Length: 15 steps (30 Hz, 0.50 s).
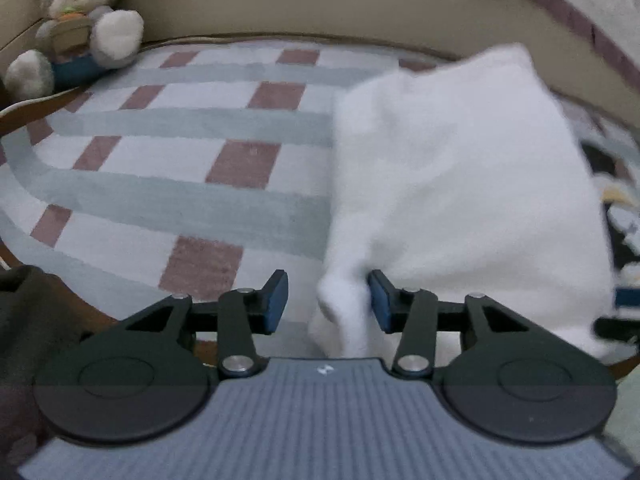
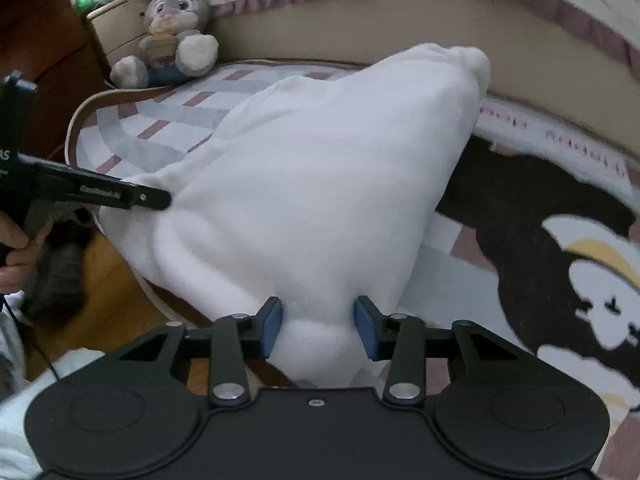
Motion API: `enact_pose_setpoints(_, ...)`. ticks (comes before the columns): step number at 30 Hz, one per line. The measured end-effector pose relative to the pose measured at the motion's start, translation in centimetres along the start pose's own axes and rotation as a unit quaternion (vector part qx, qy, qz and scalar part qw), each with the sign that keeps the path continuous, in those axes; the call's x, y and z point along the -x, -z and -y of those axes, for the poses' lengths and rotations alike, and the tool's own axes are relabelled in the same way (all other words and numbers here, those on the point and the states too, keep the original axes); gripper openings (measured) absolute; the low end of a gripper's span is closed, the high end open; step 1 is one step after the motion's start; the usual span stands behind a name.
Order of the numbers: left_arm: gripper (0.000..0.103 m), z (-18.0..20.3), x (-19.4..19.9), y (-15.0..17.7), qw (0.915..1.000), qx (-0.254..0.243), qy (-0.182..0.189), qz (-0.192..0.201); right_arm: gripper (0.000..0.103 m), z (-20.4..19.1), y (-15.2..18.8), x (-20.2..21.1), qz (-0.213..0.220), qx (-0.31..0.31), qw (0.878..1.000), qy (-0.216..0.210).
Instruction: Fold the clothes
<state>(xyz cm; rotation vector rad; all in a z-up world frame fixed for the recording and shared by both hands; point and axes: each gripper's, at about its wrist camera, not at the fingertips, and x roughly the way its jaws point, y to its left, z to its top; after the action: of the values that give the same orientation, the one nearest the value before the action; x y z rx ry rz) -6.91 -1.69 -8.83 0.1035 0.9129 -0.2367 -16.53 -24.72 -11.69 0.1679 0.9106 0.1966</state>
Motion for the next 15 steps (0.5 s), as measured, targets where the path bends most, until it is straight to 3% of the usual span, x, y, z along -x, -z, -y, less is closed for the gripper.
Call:
enact_pose_setpoints(5,0.045,2.5,3.8,-1.7,0.9933,-0.053,0.039,0.096,0.047,1.4,-1.3,1.6,0.017,-0.022,0.999,-0.034)
enact_pose_setpoints(9,0.044,4.6,1.2,-2.6,0.9847,-0.084,0.121,0.094,0.047,2.4,-3.0,2.7,0.074,-0.047,0.993,-0.074)
enact_pose_setpoints(10,0.045,4.9,-0.2,-2.9,0.9857,-0.091,0.119,0.076,0.047,2.5,-3.5,2.4,0.086,-0.042,0.993,-0.065)
enact_pose_setpoints(13,0.045,5.8,-6.0,-4.2,0.9949,-0.094,0.026,-0.023,0.047,2.0,-4.3,-0.3,0.093,0.004,0.996,-0.015)
enact_pose_setpoints(15,0.046,4.3,-8.0,-4.7,0.9979,-0.055,0.01,-0.034,0.05,1.3,-4.2,-2.9,0.08,0.05,0.995,0.017)
